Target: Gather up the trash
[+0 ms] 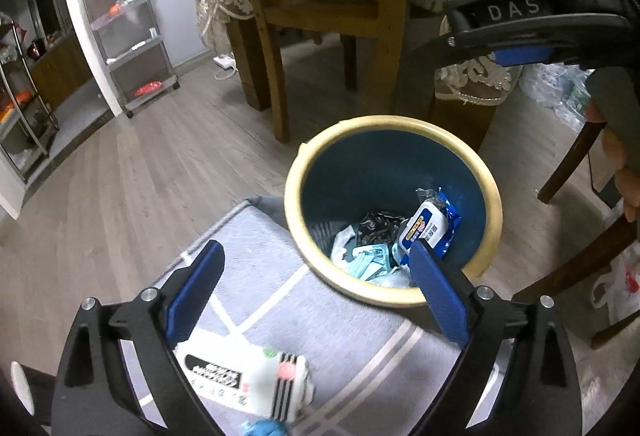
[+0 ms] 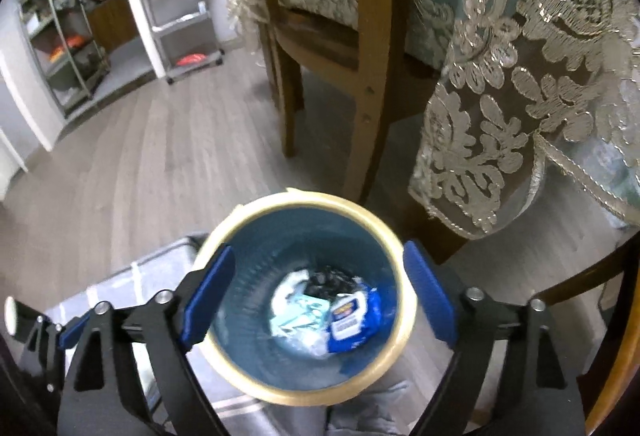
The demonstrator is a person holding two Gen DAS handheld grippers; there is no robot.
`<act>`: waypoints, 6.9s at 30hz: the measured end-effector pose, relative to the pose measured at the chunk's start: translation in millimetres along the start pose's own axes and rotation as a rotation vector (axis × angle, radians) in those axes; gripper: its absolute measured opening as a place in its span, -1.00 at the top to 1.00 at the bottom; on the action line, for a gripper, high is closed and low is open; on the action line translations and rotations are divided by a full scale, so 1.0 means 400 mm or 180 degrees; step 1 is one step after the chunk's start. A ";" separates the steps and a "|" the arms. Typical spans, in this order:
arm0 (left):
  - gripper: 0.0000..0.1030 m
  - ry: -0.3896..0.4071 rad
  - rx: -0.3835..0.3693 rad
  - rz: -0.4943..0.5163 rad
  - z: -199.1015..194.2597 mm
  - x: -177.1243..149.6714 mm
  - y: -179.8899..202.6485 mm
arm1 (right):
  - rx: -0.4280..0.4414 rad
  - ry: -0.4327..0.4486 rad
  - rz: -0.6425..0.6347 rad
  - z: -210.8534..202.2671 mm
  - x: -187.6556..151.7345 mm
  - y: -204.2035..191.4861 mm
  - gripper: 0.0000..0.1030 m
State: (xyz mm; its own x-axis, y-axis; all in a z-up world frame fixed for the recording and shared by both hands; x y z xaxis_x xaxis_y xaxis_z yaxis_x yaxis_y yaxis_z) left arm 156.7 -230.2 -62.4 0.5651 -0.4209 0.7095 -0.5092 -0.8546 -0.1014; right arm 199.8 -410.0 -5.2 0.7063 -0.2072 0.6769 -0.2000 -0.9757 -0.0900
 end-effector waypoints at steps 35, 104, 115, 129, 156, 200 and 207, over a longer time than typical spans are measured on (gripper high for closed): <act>-0.88 -0.0478 0.0942 -0.1041 -0.391 -0.486 -0.452 | 0.1017 -0.0605 -0.0677 -0.061 -0.278 -0.448 -0.86; -0.19 -0.0981 0.0510 -0.1617 -0.128 -0.551 -0.467 | 0.0698 -0.1068 -0.1485 0.196 -0.454 -0.582 -0.55; -0.19 -0.0633 0.0537 -0.1430 -0.180 -0.448 -0.445 | 0.0688 -0.0929 -0.1201 0.109 -0.426 -0.518 -0.55; -0.19 -0.0217 0.0461 -0.1219 -0.215 -0.276 -0.382 | 0.0684 -0.0582 -0.1093 -0.033 -0.212 -0.412 -0.55; -0.09 -0.0080 0.0028 -0.0722 -0.144 -0.106 -0.109 | 0.0362 -0.0830 -0.0195 0.102 -0.105 0.011 -0.55; 0.82 -0.0687 0.0198 -0.0690 0.131 -0.214 -0.053 | 0.0628 -0.0966 0.0079 0.150 -0.116 0.048 -0.55; 1.00 -0.0419 0.0227 -0.0751 0.054 -0.161 -0.112 | 0.0653 -0.0964 0.0118 0.149 -0.114 0.046 -0.55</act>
State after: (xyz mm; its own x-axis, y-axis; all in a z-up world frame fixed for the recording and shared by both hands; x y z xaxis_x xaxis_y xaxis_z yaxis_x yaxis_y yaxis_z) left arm 157.1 -171.2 -118.7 0.7445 -0.2396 0.6231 -0.3092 -0.9510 0.0037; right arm 204.4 -422.8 -81.3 0.8762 -0.2247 0.4263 -0.1106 -0.9548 -0.2759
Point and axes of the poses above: each gripper's, at about its wrist camera, not at the fingertips, and z roughly the way its jaws point, y to its right, x to its top, the point moved 5 cm from there along z, roughly the way its jaws point, and after that the axes turned 5 degrees about y, right-handed, at the moved point
